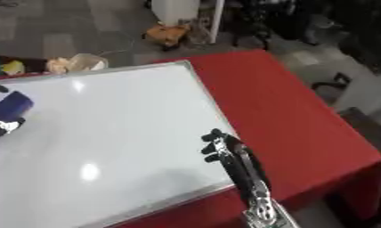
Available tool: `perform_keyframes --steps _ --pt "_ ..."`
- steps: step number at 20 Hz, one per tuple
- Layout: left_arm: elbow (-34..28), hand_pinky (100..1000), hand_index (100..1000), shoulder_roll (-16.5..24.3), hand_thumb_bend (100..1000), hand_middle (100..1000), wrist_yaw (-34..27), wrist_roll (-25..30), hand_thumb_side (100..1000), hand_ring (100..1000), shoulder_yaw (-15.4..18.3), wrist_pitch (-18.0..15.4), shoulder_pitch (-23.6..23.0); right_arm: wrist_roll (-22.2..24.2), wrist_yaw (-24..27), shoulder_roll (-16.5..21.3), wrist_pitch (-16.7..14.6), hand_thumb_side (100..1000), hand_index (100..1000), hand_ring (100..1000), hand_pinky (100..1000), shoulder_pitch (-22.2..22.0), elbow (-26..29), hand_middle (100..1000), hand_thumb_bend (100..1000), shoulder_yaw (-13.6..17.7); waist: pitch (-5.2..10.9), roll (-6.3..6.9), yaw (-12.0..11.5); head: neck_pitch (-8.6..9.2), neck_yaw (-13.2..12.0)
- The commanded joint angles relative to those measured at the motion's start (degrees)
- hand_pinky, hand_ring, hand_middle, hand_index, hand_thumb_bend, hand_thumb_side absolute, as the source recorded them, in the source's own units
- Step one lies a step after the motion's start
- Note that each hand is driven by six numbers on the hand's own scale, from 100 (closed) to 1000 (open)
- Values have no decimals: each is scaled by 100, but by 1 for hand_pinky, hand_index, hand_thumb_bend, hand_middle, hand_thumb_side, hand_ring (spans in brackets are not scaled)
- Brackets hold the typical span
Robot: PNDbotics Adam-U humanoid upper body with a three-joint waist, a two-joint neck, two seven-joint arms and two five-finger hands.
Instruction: Wipe the whiteboard clean with a brush.
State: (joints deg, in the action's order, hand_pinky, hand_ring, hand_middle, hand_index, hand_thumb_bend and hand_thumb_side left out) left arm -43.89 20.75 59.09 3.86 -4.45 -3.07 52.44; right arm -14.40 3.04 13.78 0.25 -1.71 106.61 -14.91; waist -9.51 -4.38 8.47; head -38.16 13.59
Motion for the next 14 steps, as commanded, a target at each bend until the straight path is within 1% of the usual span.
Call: perform_keyframes --steps 1,4,5,7,10,14 --pt "90 450 837 178 475 476 137 -90 294 456 73 9 110 20 -52 13 -9 864 683 636 601 10 42 480 100 -7 64 5 5 28 4" --pt "176 461 840 157 489 486 251 -105 309 465 68 -21 82 25 -60 -1 -9 865 683 636 601 7 36 480 100 -11 56 -8 -5 16 15" --pt "194 471 844 150 528 497 287 -103 346 474 63 -37 72 28 -62 -4 -9 864 683 636 601 6 34 480 100 -12 54 -12 -10 15 16" --pt "209 480 847 137 553 507 339 -103 373 481 62 -71 48 29 -66 -9 -10 865 683 636 601 4 31 480 100 -10 52 -17 -22 9 20" --pt "152 495 853 129 638 522 341 -109 437 493 54 -137 7 26 -68 -14 -14 866 683 636 601 4 22 480 100 -6 51 -14 -49 0 33" --pt "-33 504 854 134 667 535 293 -130 449 504 3 -228 -33 31 -69 -11 -19 865 684 636 601 17 10 481 100 -6 55 -7 -79 -5 42"
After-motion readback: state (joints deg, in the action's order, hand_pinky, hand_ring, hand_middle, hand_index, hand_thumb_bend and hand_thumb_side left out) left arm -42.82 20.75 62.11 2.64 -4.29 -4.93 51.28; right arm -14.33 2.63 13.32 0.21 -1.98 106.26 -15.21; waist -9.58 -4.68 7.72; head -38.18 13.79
